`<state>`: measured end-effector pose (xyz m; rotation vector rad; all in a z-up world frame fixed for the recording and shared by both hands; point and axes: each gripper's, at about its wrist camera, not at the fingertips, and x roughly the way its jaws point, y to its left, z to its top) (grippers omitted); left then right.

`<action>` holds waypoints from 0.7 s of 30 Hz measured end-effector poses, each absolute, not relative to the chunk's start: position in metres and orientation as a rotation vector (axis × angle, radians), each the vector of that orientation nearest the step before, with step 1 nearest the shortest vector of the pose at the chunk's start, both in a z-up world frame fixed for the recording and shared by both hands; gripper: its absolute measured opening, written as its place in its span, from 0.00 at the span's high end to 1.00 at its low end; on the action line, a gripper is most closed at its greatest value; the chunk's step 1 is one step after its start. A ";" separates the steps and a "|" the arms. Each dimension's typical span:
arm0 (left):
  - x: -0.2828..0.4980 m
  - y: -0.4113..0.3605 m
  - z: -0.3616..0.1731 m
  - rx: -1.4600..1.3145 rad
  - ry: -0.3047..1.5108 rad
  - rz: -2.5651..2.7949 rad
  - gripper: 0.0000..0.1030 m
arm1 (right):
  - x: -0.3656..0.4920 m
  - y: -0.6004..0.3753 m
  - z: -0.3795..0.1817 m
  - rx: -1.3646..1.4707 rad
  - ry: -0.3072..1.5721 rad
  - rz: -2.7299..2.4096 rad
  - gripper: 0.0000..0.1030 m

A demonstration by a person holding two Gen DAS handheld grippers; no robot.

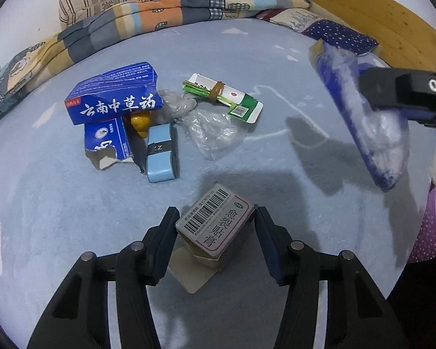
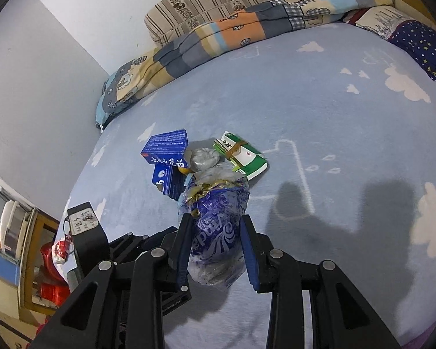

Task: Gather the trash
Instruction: 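Lift the plastic bag with the right gripper while left holds the barcode box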

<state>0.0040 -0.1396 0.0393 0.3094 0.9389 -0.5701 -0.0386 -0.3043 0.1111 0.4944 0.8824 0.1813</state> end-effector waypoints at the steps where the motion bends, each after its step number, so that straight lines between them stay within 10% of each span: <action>1: 0.003 -0.139 0.041 0.304 0.933 -0.566 0.49 | -0.038 -0.304 0.111 0.487 0.884 0.173 0.67; 21: -0.005 -0.078 0.117 0.026 0.736 -0.389 0.49 | -0.042 -0.277 0.124 0.337 0.810 0.168 0.67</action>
